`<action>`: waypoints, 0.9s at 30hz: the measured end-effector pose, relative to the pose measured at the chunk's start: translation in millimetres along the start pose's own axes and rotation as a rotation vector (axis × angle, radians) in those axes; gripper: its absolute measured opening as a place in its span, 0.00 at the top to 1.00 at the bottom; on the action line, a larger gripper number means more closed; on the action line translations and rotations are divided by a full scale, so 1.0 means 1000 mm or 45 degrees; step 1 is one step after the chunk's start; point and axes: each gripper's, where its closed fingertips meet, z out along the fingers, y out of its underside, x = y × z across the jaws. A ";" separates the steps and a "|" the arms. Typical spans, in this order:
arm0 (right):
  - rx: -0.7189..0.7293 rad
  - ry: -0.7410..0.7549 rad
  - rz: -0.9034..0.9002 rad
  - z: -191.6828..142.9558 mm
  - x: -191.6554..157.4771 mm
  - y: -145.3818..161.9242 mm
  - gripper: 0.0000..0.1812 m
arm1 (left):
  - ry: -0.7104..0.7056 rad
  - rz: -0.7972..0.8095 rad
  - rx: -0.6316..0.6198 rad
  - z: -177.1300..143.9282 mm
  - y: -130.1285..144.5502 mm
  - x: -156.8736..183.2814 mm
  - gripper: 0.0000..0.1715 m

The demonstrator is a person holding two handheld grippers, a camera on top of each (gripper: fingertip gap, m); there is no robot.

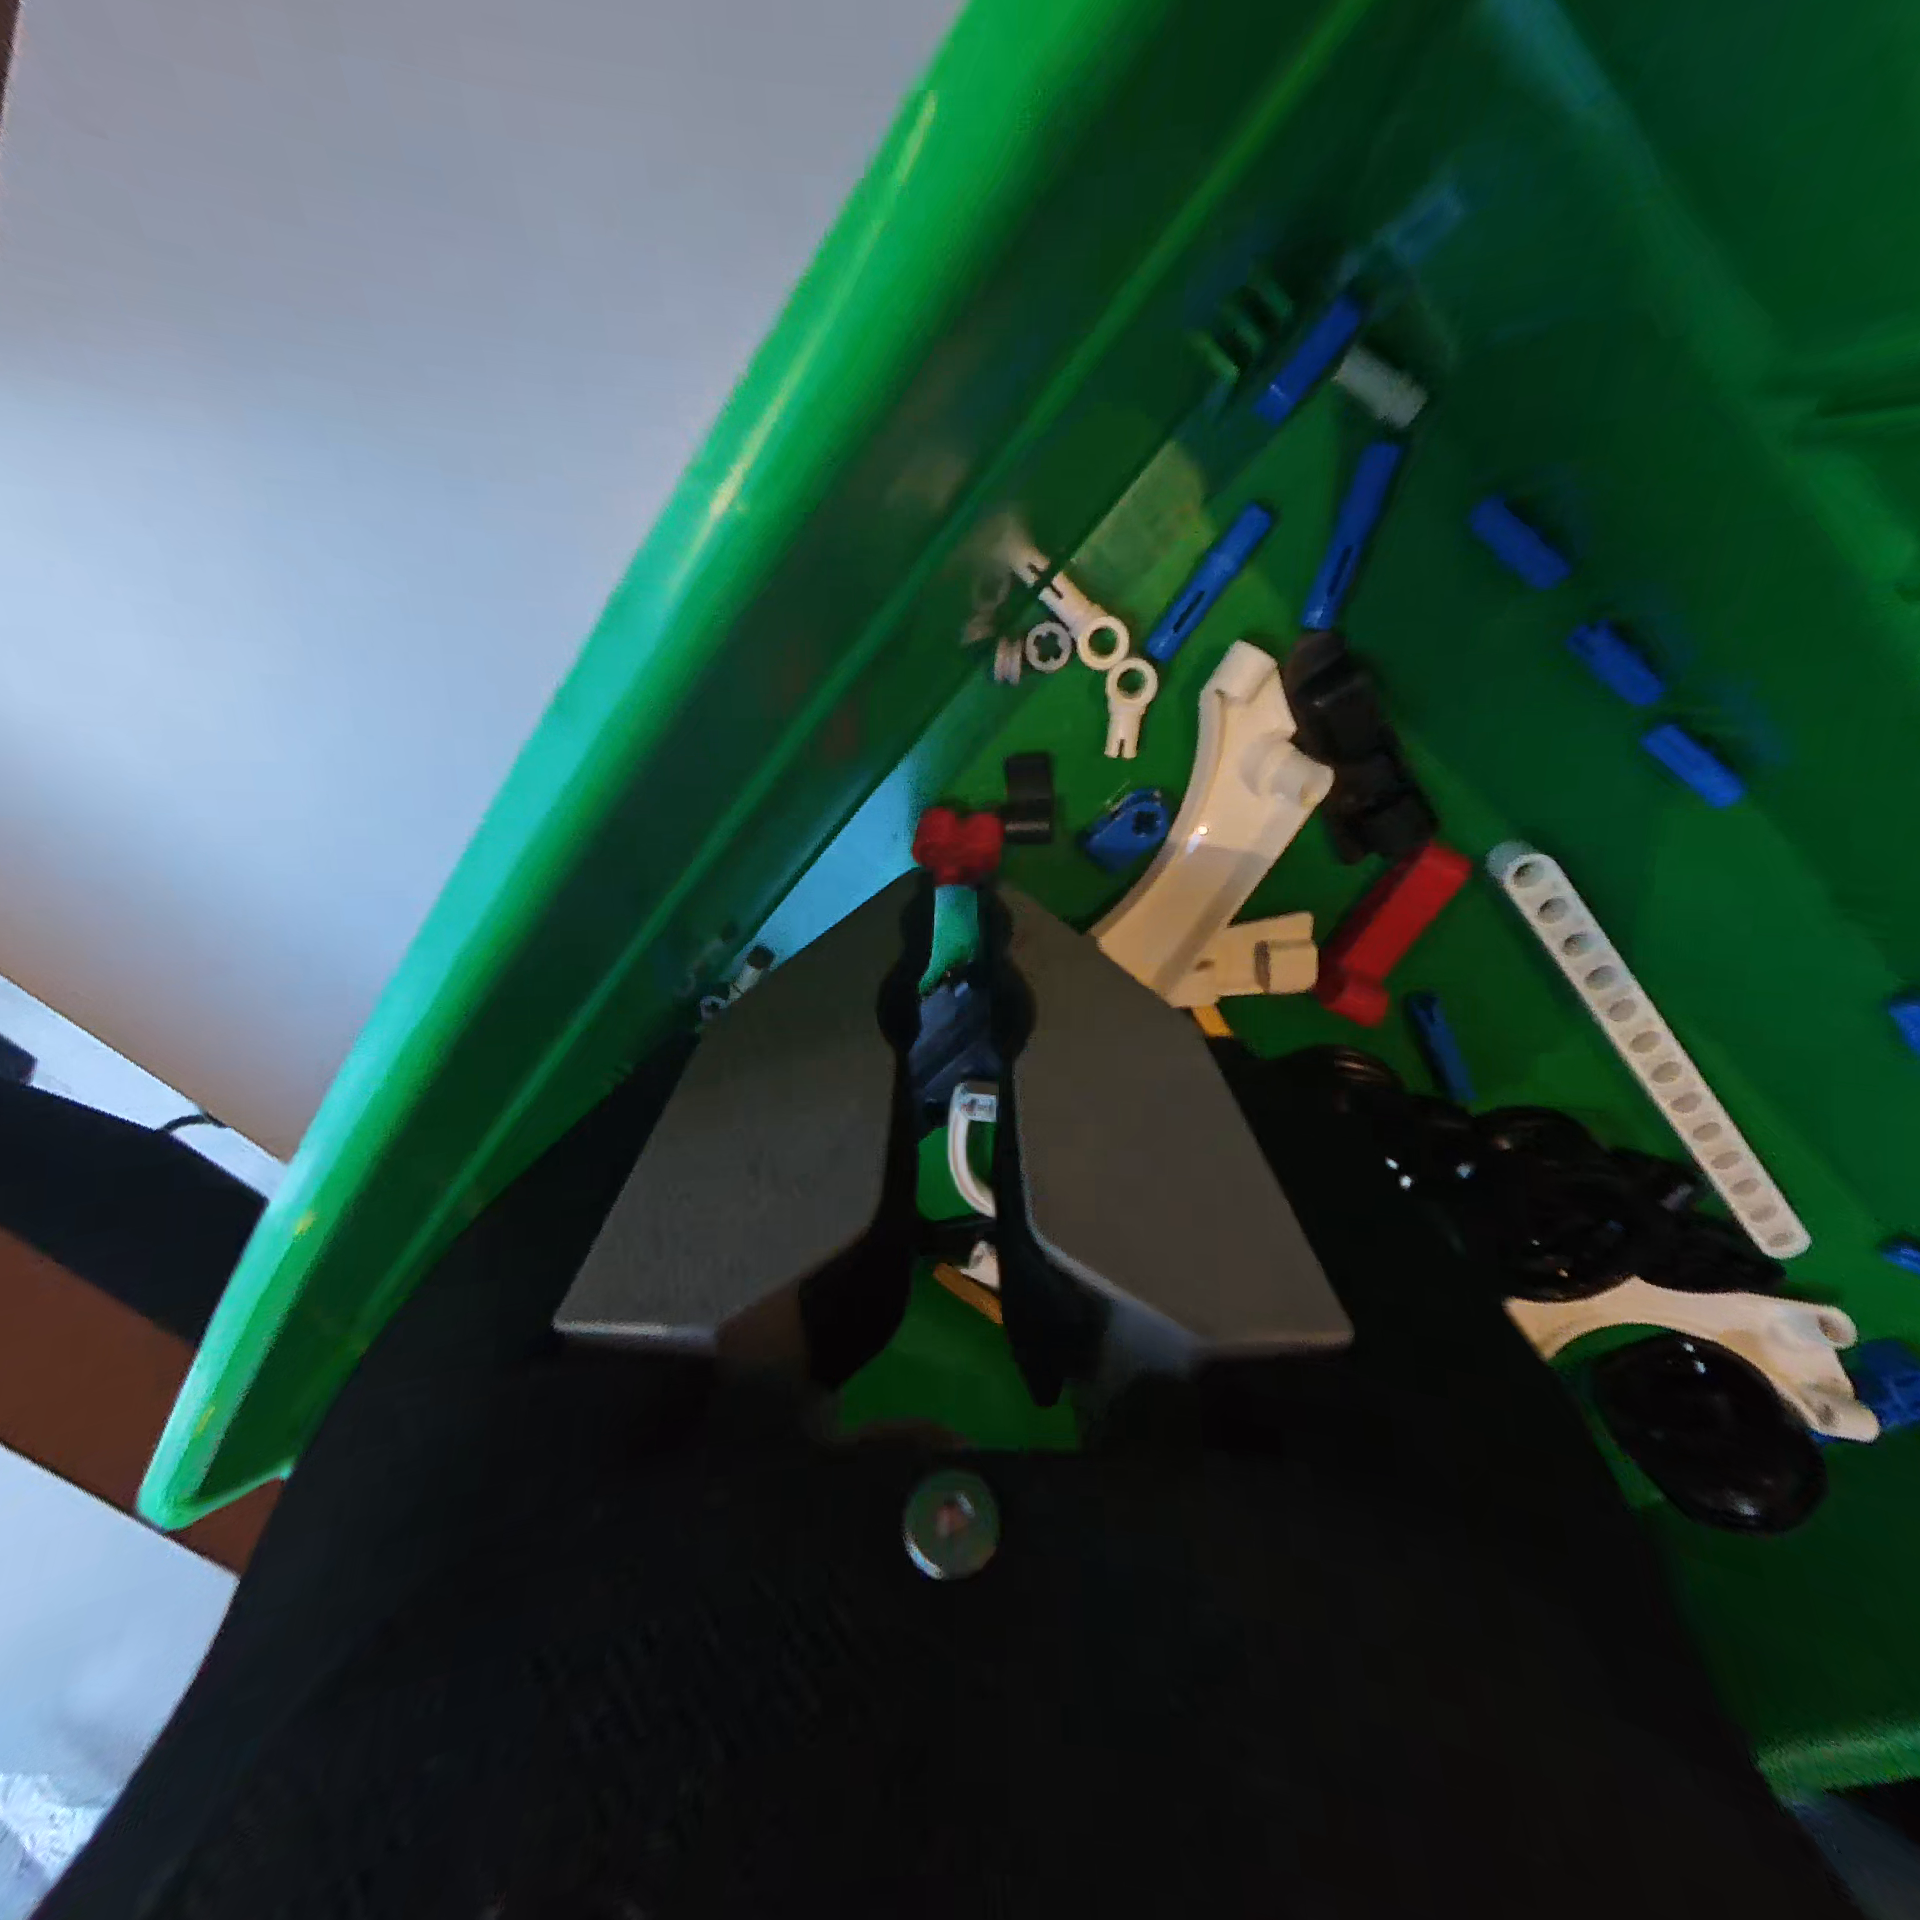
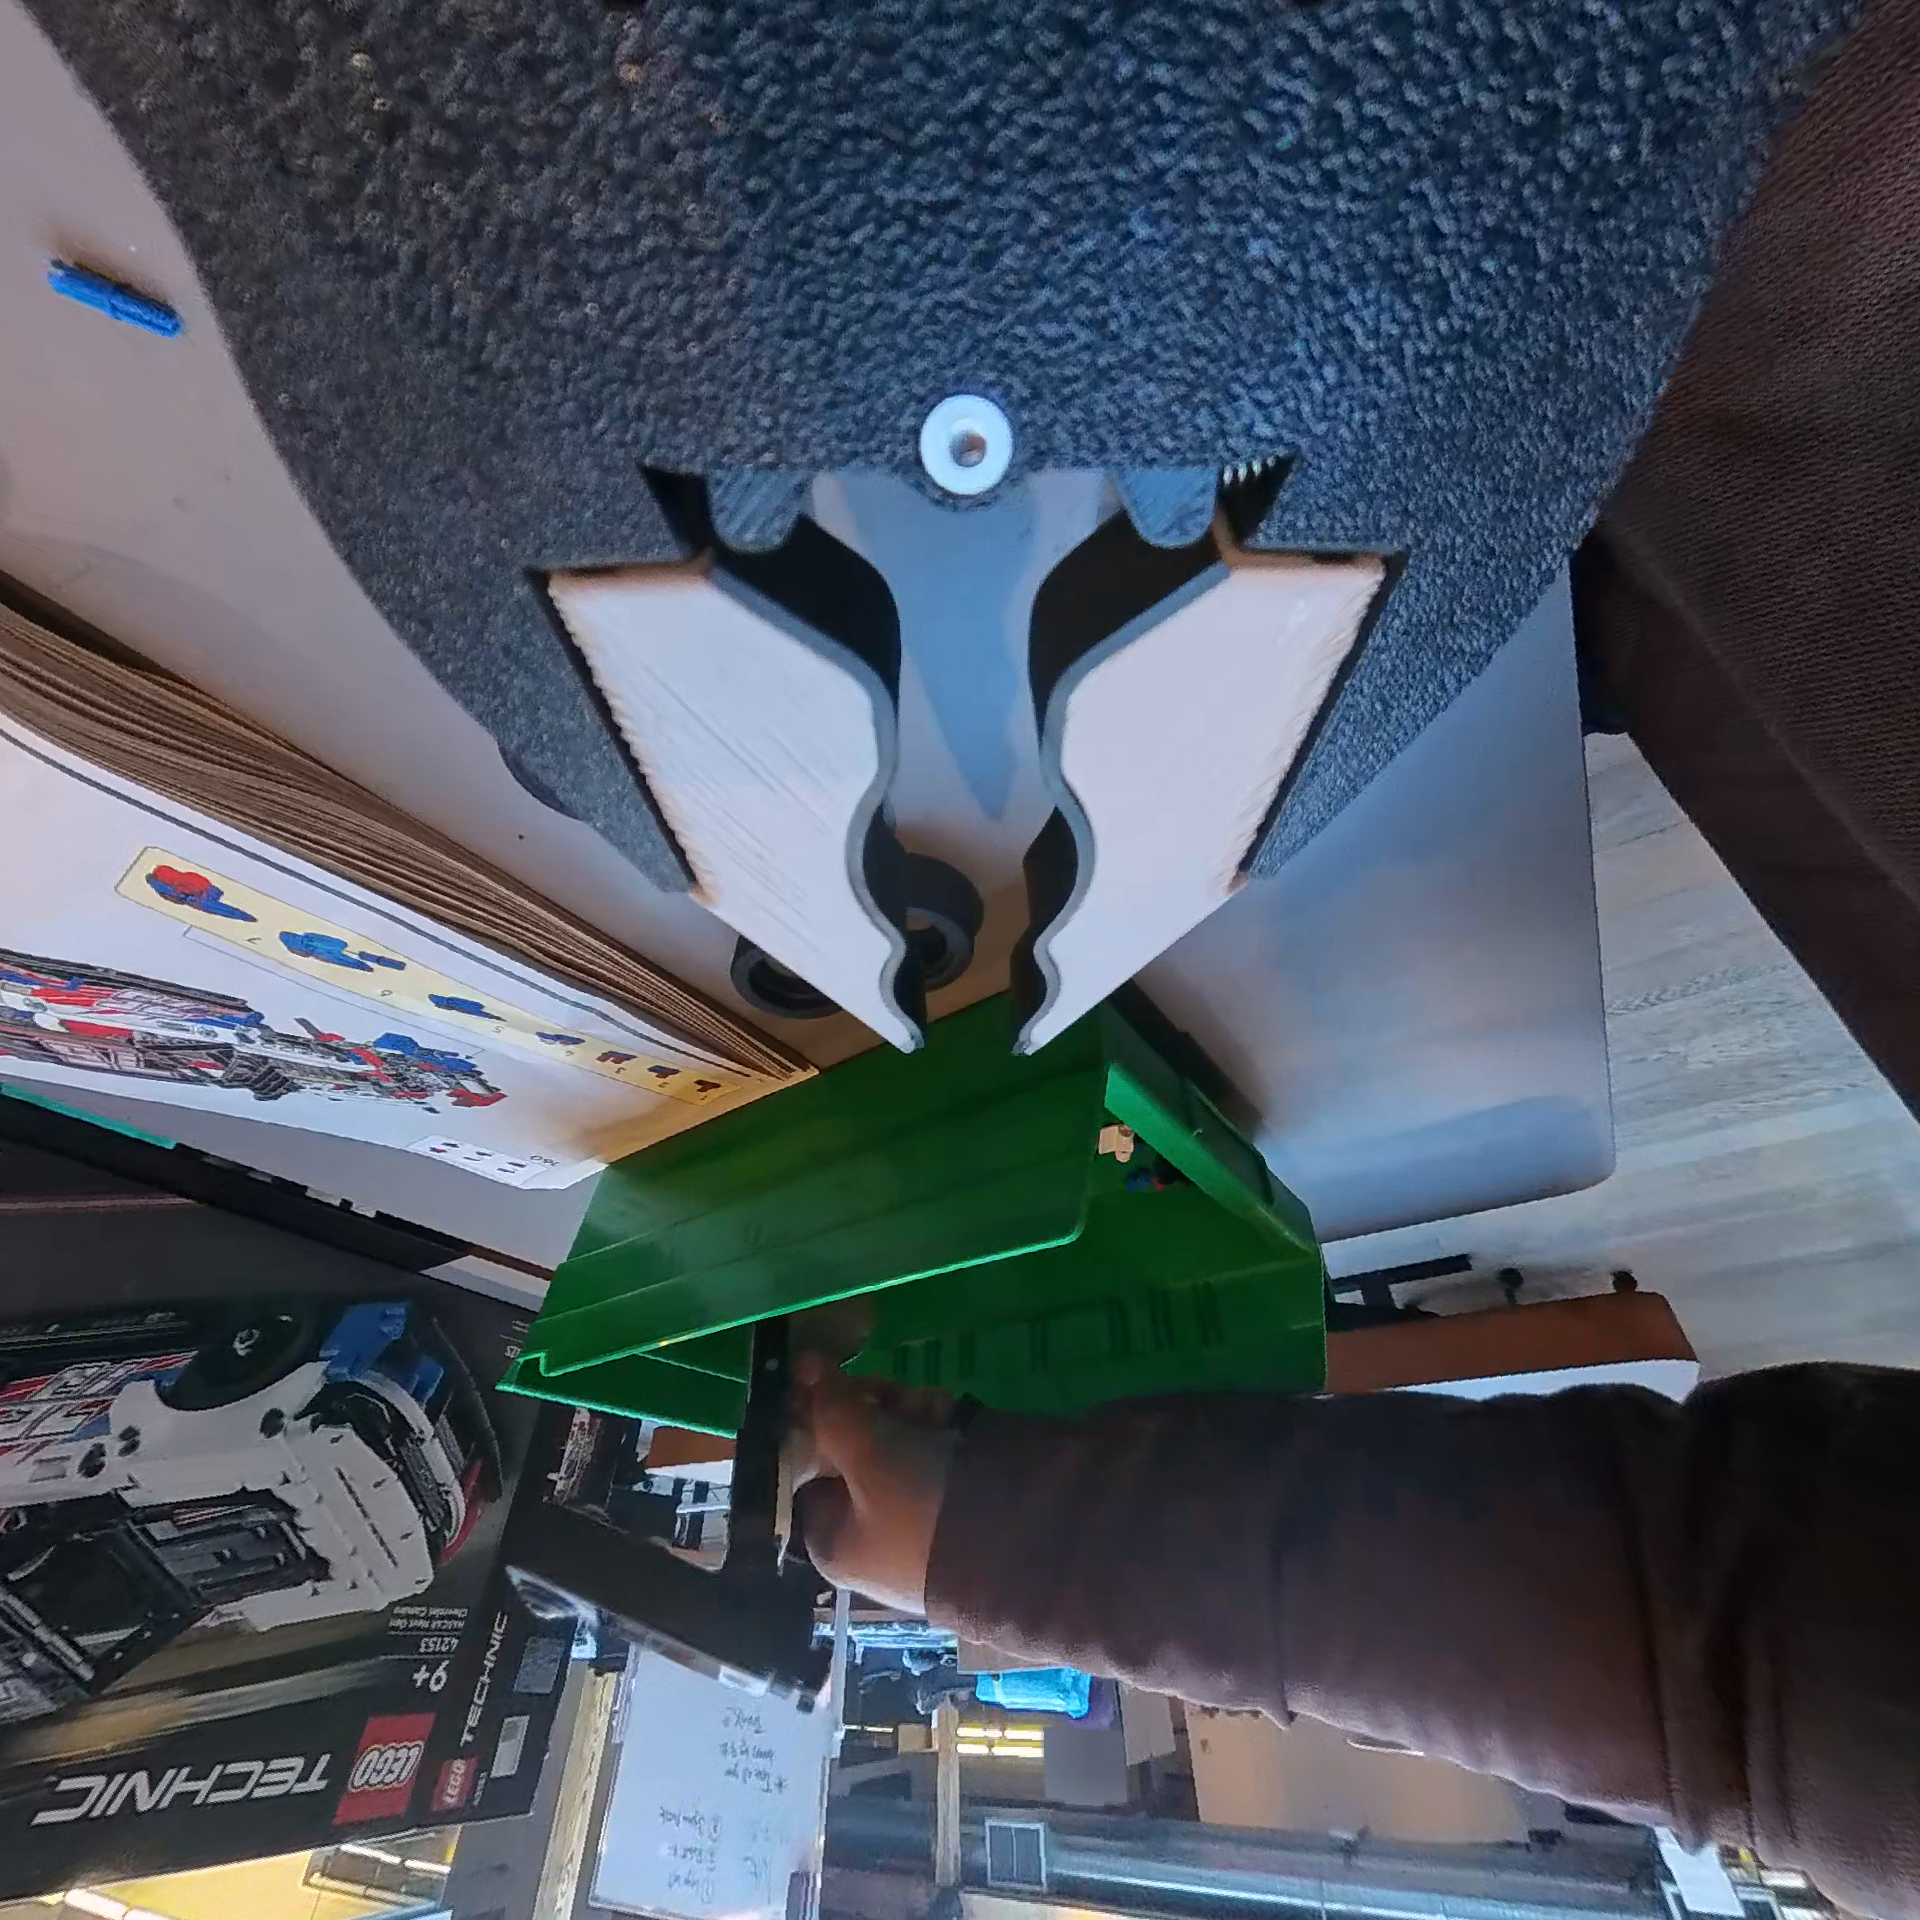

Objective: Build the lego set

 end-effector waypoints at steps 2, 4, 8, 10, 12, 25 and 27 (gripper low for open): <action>-0.002 -0.002 -0.003 0.000 -0.001 0.000 0.92 | 0.021 0.002 0.020 0.000 -0.002 0.002 0.96; -0.002 -0.001 -0.010 0.000 -0.001 0.000 0.92 | 0.019 0.000 0.027 0.000 -0.003 0.001 0.95; -0.006 -0.003 -0.016 0.000 -0.002 0.001 0.92 | 0.024 -0.001 0.041 0.000 -0.005 0.000 0.97; -0.008 -0.004 -0.016 0.001 -0.002 0.001 0.92 | 0.008 0.012 0.044 -0.004 -0.004 -0.001 0.97; -0.006 -0.004 -0.019 0.000 -0.003 0.001 0.92 | -0.034 0.040 0.075 -0.014 -0.003 -0.003 0.97; -0.007 -0.065 -0.099 0.001 -0.020 0.000 0.92 | 0.098 0.320 0.749 -0.186 -0.044 0.172 0.97; 0.008 -0.126 -0.116 0.000 -0.035 -0.002 0.92 | 0.209 0.429 0.789 -0.187 -0.055 0.234 0.97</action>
